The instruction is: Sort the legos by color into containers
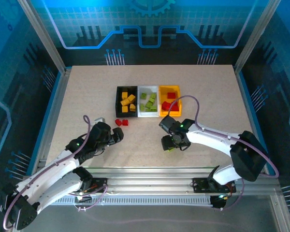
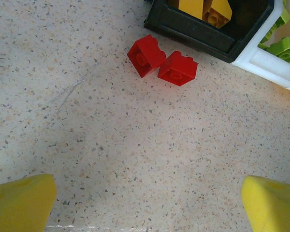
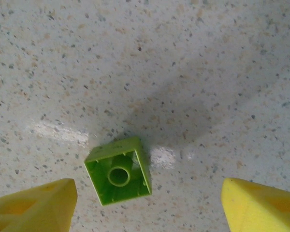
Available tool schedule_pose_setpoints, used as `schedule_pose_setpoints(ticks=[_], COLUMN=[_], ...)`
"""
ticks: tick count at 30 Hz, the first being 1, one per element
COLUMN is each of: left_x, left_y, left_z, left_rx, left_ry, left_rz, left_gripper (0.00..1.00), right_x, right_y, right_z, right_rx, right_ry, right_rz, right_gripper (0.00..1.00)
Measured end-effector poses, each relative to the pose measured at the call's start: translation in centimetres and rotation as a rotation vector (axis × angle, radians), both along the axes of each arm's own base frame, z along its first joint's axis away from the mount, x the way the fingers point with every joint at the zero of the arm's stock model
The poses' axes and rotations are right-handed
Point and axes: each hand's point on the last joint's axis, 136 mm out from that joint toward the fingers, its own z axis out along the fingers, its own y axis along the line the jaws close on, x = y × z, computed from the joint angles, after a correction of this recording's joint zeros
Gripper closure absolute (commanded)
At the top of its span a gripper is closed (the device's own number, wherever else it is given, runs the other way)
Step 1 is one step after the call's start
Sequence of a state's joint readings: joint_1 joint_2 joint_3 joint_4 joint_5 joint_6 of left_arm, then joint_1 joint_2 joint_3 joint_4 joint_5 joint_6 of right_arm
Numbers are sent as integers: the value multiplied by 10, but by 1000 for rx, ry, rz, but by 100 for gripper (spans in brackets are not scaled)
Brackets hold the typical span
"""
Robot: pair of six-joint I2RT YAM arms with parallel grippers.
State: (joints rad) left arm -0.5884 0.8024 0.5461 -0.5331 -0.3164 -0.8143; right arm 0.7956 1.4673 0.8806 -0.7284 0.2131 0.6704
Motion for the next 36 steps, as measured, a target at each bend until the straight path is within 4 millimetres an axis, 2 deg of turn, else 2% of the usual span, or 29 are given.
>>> schedule_pose_setpoints(ticks=[6,11,16,20,22,24,27,29,32,34,36], left_x=[1,0,0,0,0,0,0,0,0,0,-1], left_y=[0,1,1,1,1,1,1,1,1,1,1], left_z=[0,-5,-7,-8,-9,-10,-11,-12,-13,-13,-13], left_rx=[0,4,6,8,11,13,14,9,3,0,-3], left_ry=[0,6,11,13,17,21,26,31,35,38,40], left_rz=[0,3,3,3,3,3,6,15,24,29,34], left_gripper=[1,1,1,1,1,1,1,1,1,1,1], right_x=[-3,-4,-3,-1,4,15,42,67,107,136,161], right_y=[8,11,12,14,17,26,50,68,94,108,118], right_z=[-25,-32,-33,-28,-18,-1,37,67,101,112,112], right_rx=[-13,-20,-19,-9,3,31,109,166,227,249,254], right_ry=[70,93,94,77,51,3,-94,-169,-261,-306,-322], right_rz=[29,47,57,67,78,91,113,121,125,118,102], right_gripper=[28,45,61,64,65,65,65,65,65,65,65])
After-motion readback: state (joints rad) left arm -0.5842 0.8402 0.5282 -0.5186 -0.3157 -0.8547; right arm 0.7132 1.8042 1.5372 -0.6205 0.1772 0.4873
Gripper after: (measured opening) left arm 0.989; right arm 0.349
